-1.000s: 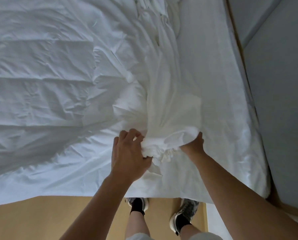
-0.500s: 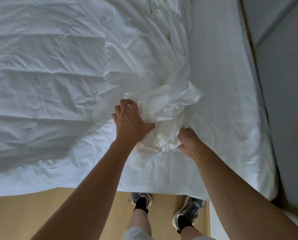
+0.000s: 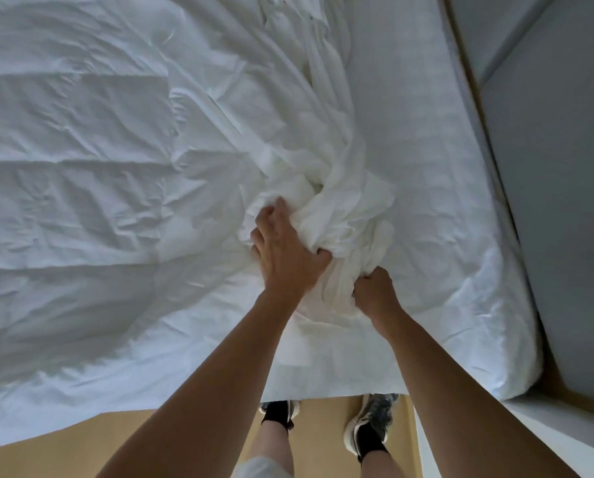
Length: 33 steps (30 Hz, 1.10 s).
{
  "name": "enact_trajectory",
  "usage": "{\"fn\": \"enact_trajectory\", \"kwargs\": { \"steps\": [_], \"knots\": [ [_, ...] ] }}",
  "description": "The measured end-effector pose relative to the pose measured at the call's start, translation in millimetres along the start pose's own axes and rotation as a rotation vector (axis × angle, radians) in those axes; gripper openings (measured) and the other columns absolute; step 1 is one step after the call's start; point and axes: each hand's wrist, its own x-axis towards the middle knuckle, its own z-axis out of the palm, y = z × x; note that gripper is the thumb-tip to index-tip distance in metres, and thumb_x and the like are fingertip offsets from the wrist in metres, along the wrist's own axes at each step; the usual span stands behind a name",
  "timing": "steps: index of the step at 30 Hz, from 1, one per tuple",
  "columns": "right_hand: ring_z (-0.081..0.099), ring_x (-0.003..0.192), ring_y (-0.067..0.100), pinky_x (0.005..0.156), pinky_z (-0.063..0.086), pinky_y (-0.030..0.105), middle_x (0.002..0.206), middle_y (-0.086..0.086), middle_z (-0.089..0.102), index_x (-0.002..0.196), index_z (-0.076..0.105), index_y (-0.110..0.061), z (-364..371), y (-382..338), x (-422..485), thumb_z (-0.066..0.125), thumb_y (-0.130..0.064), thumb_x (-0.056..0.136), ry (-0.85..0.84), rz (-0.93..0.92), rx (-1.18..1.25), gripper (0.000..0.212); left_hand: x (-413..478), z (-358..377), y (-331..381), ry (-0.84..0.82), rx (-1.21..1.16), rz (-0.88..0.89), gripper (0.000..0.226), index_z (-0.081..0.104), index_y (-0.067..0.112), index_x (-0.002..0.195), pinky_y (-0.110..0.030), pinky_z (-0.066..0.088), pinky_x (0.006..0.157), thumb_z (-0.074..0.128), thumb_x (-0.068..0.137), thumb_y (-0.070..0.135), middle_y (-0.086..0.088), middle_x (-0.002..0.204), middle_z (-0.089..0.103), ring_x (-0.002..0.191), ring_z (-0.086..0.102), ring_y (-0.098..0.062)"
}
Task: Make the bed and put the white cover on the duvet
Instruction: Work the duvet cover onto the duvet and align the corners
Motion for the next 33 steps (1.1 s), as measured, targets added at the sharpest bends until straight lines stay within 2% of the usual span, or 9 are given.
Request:
{"fn": "enact_trajectory", "kwargs": {
  "steps": [3,7,9,15,17,22,24,29,33],
  "knots": [
    [0.051,0.065,0.020,0.059,0.039,0.034,0.069,0.010,0.056,0.079,0.058,0.002,3,4,-2,0.049,-0.012,0.073,0.012,-0.030,0.001,0.018,22,3,-7,-0.303,-0.064,-0.039,0.109,0.022,0.018,0.159,-0.043,0.039,0.113,0.082,0.069,0.028,-0.005,0.154,0.040,0.140,0.041,-0.028],
    [0.059,0.068,0.020,0.056,0.041,0.026,0.072,0.000,0.064,0.082,0.064,-0.010,1,11,-2,0.052,-0.006,0.081,0.013,-0.098,-0.211,0.013,23,7,14,-0.680,-0.360,-0.190,0.091,0.061,0.023,0.132,-0.042,0.055,0.099,0.091,0.051,0.049,0.006,0.119,0.070,0.111,0.065,-0.018],
    [0.058,0.071,0.020,0.055,0.040,0.024,0.073,-0.002,0.062,0.085,0.063,-0.010,1,15,-4,0.051,-0.002,0.083,0.018,-0.125,-0.319,0.015,19,15,28,-0.784,-0.341,-0.203,0.088,0.062,0.025,0.130,-0.041,0.054,0.099,0.090,0.052,0.055,0.005,0.119,0.069,0.110,0.064,-0.018],
    [0.053,0.063,0.017,0.052,0.036,0.022,0.066,-0.005,0.056,0.071,0.050,-0.020,5,22,-9,0.052,-0.002,0.082,0.000,-0.226,-0.409,0.021,38,5,13,-0.956,-0.368,-0.560,0.044,0.064,0.012,0.108,-0.035,0.049,0.084,0.071,0.069,0.030,-0.008,0.105,0.063,0.093,0.059,-0.026],
    [0.050,0.059,0.015,0.051,0.035,0.025,0.061,-0.004,0.053,0.063,0.046,-0.020,-1,27,-10,0.051,0.001,0.081,0.026,-0.206,-0.372,0.028,34,7,9,-0.905,-0.438,-0.583,0.043,0.066,0.014,0.106,-0.035,0.044,0.080,0.066,0.067,0.030,-0.010,0.106,0.056,0.089,0.052,-0.026],
    [0.049,0.062,0.020,0.058,0.037,0.034,0.059,0.003,0.051,0.062,0.050,-0.012,-13,56,3,0.048,0.000,0.081,0.124,-0.017,-0.084,0.022,5,-8,-25,-0.248,-1.032,-0.698,0.024,0.068,0.013,0.091,-0.037,0.052,0.067,0.058,0.070,0.006,-0.009,0.076,0.065,0.073,0.064,-0.028],
    [0.048,0.064,0.020,0.059,0.038,0.033,0.063,0.008,0.052,0.067,0.053,-0.004,-12,62,8,0.046,0.004,0.082,0.167,0.040,-0.003,0.019,-1,-25,-55,-0.177,-1.137,-0.819,0.025,0.065,0.007,0.096,-0.036,0.056,0.057,0.051,0.075,0.002,-0.011,0.068,0.062,0.064,0.065,-0.030],
    [0.042,0.057,0.018,0.058,0.035,0.031,0.055,0.000,0.047,0.056,0.044,-0.016,-16,60,18,0.053,0.006,0.086,0.213,0.039,0.036,0.038,-12,-62,-109,-0.151,-1.047,-0.914,0.018,0.056,0.008,0.090,-0.035,0.054,0.052,0.048,0.073,0.007,-0.010,0.064,0.054,0.059,0.061,-0.031],
    [0.040,0.060,0.019,0.060,0.033,0.034,0.052,0.001,0.044,0.053,0.041,-0.017,-24,58,22,0.054,0.005,0.082,0.255,0.080,0.014,0.038,-12,-105,-150,0.076,-0.839,-0.896,0.007,0.056,0.009,0.077,-0.032,0.046,0.054,0.052,0.071,0.008,-0.010,0.067,0.047,0.058,0.052,-0.026]
  ]
}}
